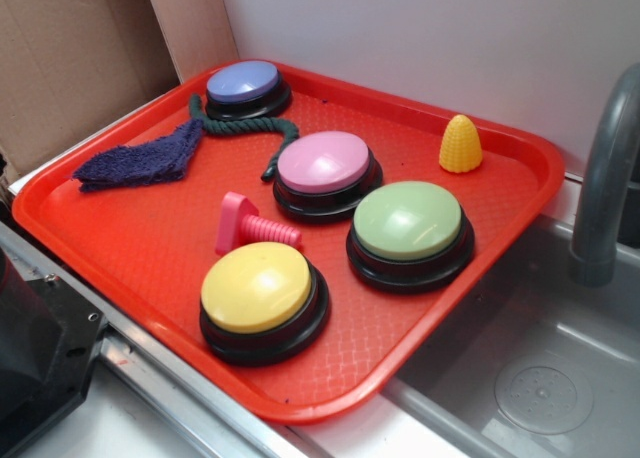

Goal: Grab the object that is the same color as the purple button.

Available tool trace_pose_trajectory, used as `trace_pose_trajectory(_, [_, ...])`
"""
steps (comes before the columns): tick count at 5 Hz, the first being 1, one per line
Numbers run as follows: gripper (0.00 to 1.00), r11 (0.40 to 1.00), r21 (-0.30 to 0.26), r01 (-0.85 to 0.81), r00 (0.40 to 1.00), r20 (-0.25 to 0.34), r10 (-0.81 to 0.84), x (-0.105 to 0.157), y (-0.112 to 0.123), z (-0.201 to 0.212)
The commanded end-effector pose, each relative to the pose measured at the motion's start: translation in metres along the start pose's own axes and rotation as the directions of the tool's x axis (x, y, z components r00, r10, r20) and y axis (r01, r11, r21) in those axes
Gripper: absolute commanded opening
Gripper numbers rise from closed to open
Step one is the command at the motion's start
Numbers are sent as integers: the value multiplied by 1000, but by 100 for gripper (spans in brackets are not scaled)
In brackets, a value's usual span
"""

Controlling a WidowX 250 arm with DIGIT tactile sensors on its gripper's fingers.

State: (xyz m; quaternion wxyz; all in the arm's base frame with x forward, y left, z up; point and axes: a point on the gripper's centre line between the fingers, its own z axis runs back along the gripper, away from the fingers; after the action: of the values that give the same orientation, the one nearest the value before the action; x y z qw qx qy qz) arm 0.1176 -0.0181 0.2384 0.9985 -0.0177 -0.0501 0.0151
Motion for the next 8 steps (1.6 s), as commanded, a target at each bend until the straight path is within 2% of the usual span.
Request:
trace_pose_trajectory(1, [100,1000,0,0,1000,0,0,0,0,0])
trace_pose_trajectory(3, [100,997,65,-44,997,62,40,48,22,-44])
trace_pose_trajectory(4, [100,982,127,-137,988,82,128,76,50,-88])
trace_pose_trajectory(5, [100,970,138,-201,978,81,192,88,78,-116])
trace_pose_trajectory(6, [100,951,139,-278,957,124,262,99,110,-150])
trace_pose_trajectory(7, [100,941,118,-318,944,131,303,103,130,-174])
trace_pose_trajectory(8, [100,926,153,-345,936,136,326,103,142,-191])
